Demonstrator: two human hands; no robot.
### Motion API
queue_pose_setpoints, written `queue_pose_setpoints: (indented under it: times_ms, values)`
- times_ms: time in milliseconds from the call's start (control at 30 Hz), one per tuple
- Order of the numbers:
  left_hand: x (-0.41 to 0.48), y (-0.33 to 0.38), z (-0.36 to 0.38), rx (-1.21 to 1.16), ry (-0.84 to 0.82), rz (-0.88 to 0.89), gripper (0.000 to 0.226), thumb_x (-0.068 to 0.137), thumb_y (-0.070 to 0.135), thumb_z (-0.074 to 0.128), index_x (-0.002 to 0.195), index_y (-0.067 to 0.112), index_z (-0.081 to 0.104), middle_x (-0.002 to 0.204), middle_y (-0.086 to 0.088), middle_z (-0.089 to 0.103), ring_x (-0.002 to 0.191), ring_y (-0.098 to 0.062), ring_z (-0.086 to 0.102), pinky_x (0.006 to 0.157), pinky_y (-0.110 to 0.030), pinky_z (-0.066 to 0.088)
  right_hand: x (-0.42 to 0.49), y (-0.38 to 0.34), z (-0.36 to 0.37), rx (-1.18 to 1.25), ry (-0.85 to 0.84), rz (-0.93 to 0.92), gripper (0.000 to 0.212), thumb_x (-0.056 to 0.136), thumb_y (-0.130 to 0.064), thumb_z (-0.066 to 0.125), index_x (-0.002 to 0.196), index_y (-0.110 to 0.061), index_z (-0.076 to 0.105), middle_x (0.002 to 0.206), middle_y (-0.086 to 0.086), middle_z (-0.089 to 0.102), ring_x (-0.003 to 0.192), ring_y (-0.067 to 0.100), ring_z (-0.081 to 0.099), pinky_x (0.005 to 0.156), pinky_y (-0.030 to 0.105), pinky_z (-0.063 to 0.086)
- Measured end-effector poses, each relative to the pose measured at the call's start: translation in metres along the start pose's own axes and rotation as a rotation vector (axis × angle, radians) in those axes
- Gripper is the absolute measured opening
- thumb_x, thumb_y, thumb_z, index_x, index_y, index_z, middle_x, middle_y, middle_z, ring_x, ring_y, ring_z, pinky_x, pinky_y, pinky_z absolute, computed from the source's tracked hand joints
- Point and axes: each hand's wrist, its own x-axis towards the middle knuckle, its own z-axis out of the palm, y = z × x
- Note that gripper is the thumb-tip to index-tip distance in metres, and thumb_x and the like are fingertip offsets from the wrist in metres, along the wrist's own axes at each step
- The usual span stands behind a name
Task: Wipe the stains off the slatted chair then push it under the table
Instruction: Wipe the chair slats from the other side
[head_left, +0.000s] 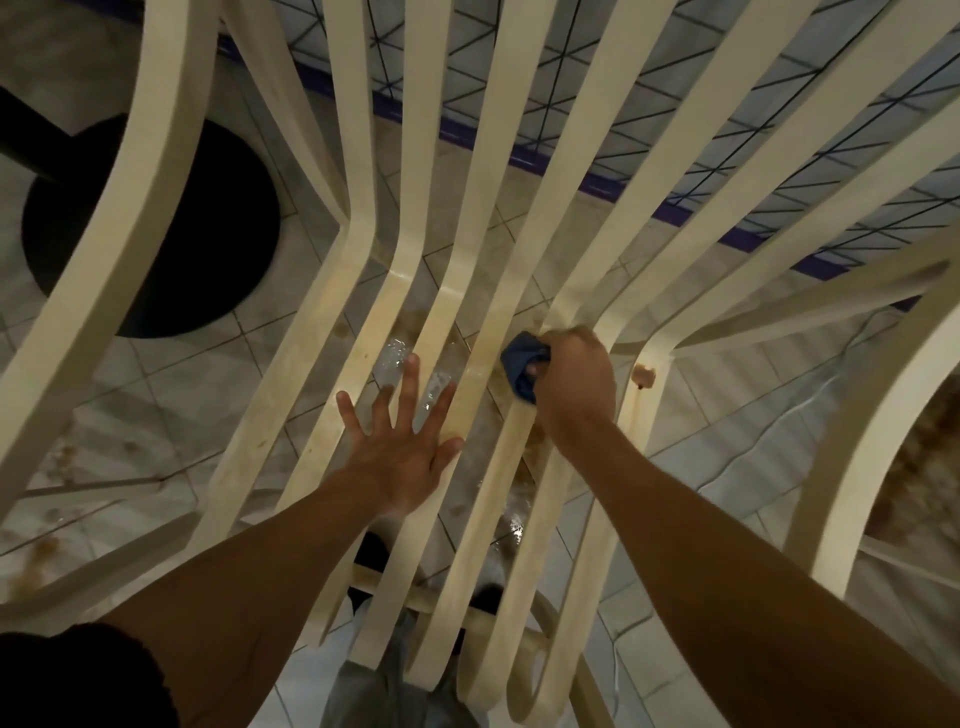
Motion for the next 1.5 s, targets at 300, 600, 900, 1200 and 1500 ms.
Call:
queue_pose_setpoints:
  times_ms: [300,600,900,1200,1500]
  values:
    - [0.0,0.0,0.001,0.006,0.002,-0.001,0.066,0.094,0.064,0.003,0.141,0.039,-0.036,0.134,-0.005,-0.061,0.147,-0.038,-0.014,0.104,-0.071,-0.017,0.021,0.004,-0.003,0.079,-0.007,0.03,0.027,0.082,0.003,0.063,0.104,-0.01,0.073,0.093,0.012,0.068,0.085,0.026,0.066,0.065,0.027,0.048]
    - [0.0,-0.001,0.001,-0.003,0.015,0.004,0.066,0.095,0.064,0.003,0.142,0.039,-0.034,0.134,-0.006,-0.061,0.147,-0.039,-0.012,0.104,-0.072,-0.016,-0.03,0.003,0.007,0.086,-0.143,-0.088,0.04,0.086,0.001,0.061,0.124,-0.014,0.062,0.116,0.008,0.056,0.106,0.026,0.055,0.086,0.034,0.049]
    - [-0.001,-0.001,0.003,0.011,0.057,-0.003,0.065,0.094,0.064,0.002,0.144,0.038,-0.031,0.137,-0.006,-0.058,0.147,-0.037,-0.007,0.103,-0.071,-0.016,0.02,0.014,-0.002,0.018,-0.087,-0.24,0.06,0.081,0.005,0.061,0.135,-0.019,0.057,0.122,0.014,0.057,0.105,0.038,0.055,0.089,0.047,0.051]
    - [-0.005,-0.005,0.022,0.004,0.266,0.028,0.064,0.095,0.063,-0.001,0.147,0.035,-0.029,0.151,-0.007,-0.042,0.147,-0.036,-0.015,0.109,-0.069,-0.011,0.009,0.024,-0.012,0.024,-0.265,-0.27,0.054,0.09,-0.025,0.067,0.141,-0.024,0.05,0.124,0.007,0.053,0.116,0.029,0.051,0.099,0.034,0.041]
    - [0.0,-0.015,0.039,0.082,0.457,0.16,0.062,0.1,0.055,0.005,0.156,0.028,0.001,0.163,-0.005,-0.006,0.149,-0.034,-0.008,0.117,-0.06,0.0,-0.005,0.016,-0.009,0.131,-0.131,-0.189,0.044,0.082,-0.004,0.069,0.122,-0.022,0.068,0.109,0.003,0.066,0.106,0.021,0.057,0.081,0.018,0.037]
